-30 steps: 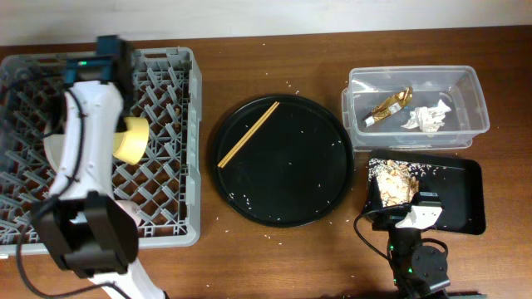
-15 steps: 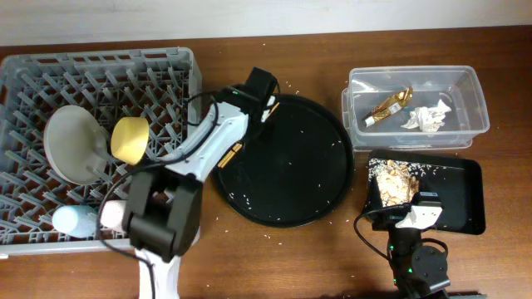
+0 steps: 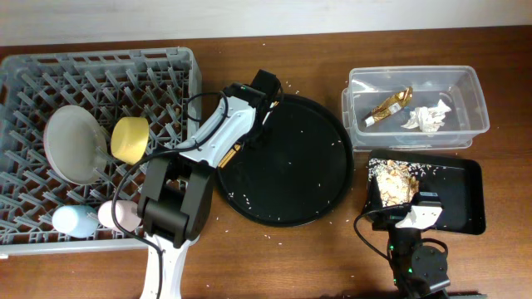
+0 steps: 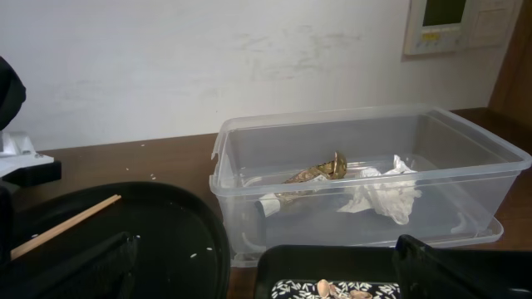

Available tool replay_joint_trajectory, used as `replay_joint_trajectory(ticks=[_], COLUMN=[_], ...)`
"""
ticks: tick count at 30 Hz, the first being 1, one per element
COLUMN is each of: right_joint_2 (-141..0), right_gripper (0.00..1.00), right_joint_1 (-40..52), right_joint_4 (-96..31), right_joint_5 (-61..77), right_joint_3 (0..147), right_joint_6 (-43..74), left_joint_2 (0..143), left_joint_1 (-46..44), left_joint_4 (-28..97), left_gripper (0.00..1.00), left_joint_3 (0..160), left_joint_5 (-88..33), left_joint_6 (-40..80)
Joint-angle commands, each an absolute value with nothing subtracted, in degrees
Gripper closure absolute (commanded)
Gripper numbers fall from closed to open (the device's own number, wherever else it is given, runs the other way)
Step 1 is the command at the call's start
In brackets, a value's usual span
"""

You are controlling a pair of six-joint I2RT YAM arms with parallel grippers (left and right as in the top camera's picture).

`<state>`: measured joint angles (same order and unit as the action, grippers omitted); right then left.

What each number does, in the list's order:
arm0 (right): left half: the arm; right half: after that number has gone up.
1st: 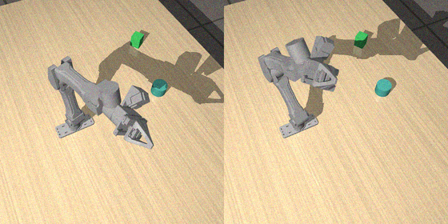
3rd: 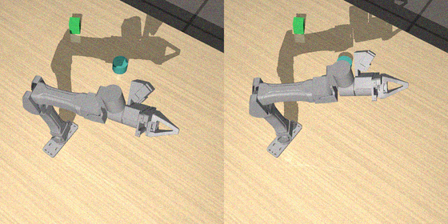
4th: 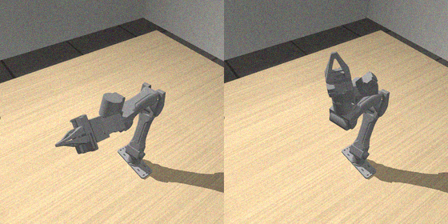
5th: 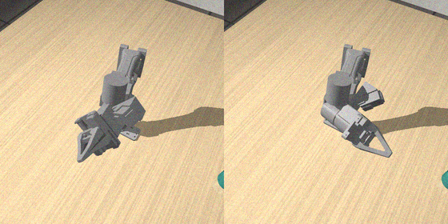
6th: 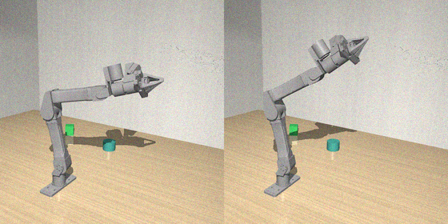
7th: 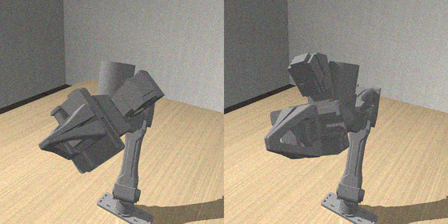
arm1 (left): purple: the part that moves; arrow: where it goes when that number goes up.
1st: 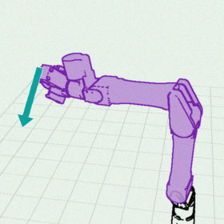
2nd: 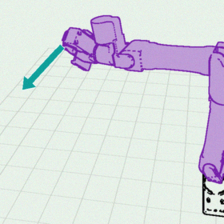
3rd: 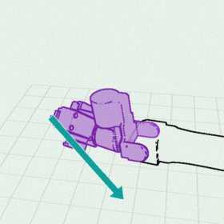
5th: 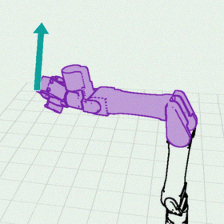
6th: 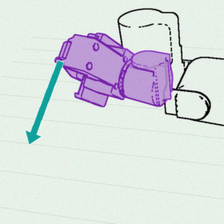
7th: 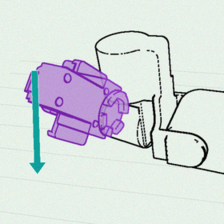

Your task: Sort waste into correct bins and load items into the dishwasher rack

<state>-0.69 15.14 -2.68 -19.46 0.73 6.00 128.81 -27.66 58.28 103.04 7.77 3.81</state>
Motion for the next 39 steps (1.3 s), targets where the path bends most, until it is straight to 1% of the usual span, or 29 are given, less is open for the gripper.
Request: replay_joint_trajectory(ticks=[1, 4, 6, 8, 9, 10, 11, 14, 16, 18, 19, 22, 24, 26, 28, 30, 33, 34, 35, 36, 37, 39], right_joint_2=[-0.21, -0.21, -0.21, -0.21, -0.21, -0.21, -0.21, -0.21, -0.21, -0.21, -0.21, -0.21, -0.21, -0.21, -0.21, -0.21, -0.21, -0.21, -0.21, -0.21, -0.21, -0.21], right_gripper=[0.02, 0.01, 0.02, 0.02, 0.02, 0.02, 0.02, 0.02, 0.02, 0.02, 0.01, 0.01, 0.02, 0.02, 0.02, 0.02, 0.02, 0.02, 0.02, 0.02, 0.02, 0.02], right_joint_1=[14.96, 14.96, 14.96, 14.96, 14.96, 14.96, 14.96, 14.96, 14.96, 14.96, 14.96, 14.96, 14.96, 14.96, 14.96, 14.96, 14.96, 14.96, 14.96, 14.96, 14.96, 14.96], right_joint_4=[-2.87, -2.87, -2.87, -2.87, -2.87, -2.87, -2.87, -2.87, -2.87, -2.87, -2.87, -2.87, -2.87, -2.87, -2.87, -2.87, -2.87, -2.87, -2.87, -2.87, -2.87, -2.87], right_joint_5=[-19.57, -19.57, -19.57, -19.57, -19.57, -19.57, -19.57, -19.57, -19.57, -19.57, -19.57, -19.57, -19.57, -19.57, -19.57, -19.57, -19.57, -19.57, -19.57, -19.57, -19.57, -19.57], right_joint_3=[0.32, 0.32, 0.32, 0.32, 0.32, 0.32, 0.32, 0.32, 0.32, 0.32, 0.32, 0.32, 0.32, 0.32, 0.32, 0.32, 0.32, 0.32, 0.32, 0.32, 0.32, 0.32], right_joint_6=[6.22, 6.22, 6.22, 6.22, 6.22, 6.22, 6.22, 6.22, 6.22, 6.22, 6.22, 6.22, 6.22, 6.22, 6.22, 6.22, 6.22, 6.22, 6.22, 6.22, 6.22, 6.22], left_joint_2=[129.75, 132.81, 134.91, 134.67, 134.54, 134.47, 134.43, 134.13, 132.99, 130.63, 128.68, 126.93, 126.96, 126.96, 126.96, 126.96, 126.56, 125.67, 122.69, 121.10, 118.76, 117.60], left_joint_1=[-27.31, -27.31, -27.33, -27.33, -27.33, -27.31, -27.20, -27.05, -26.65, -24.25, -21.26, -14.55, -7.60, -5.28, -4.80, -4.80, -5.21, -5.69, -6.70, -7.11, -7.99, -10.57], left_joint_4=[57.45, 56.01, 56.60, 58.46, 59.46, 61.14, 62.70, 70.98, 77.34, 83.88, 87.13, 89.25, 89.80, 88.47, 86.15, 85.43, 85.38, 85.82, 86.13, 85.84, 85.10, 84.18], left_gripper=[0.74, 0.71, 0.72, 0.82, 0.82, 0.87, 1.00, 1.00, 1.00, 1.00, 1.00, 1.00, 1.00, 1.00, 1.00, 1.00, 1.00, 0.85, 0.75, 0.70, 0.59, 0.55], left_joint_3=[104.29, 104.14, 104.14, 104.40, 104.81, 105.58, 106.61, 115.72, 124.53, 132.84, 136.05, 136.29, 133.80, 131.04, 126.06, 119.46, 118.41, 118.67, 119.22, 119.24, 119.24, 119.24], left_joint_5=[9.69, 9.67, 7.60, 3.70, 3.55, 3.55, 3.55, 3.40, 3.62, 5.74, 7.09, 6.98, 6.90, 6.90, 6.94, 8.49, 7.88, 6.42, 6.24, 6.20, 5.23, 4.27], left_joint_6=[3.62, 3.60, 3.60, 3.64, 4.05, 4.69, 4.69, 4.82, 7.64, 12.01, 14.94, 17.45, 17.54, 17.41, 12.95, 12.51, 12.03, 10.72, 10.61, 10.66, 10.63, 10.63])
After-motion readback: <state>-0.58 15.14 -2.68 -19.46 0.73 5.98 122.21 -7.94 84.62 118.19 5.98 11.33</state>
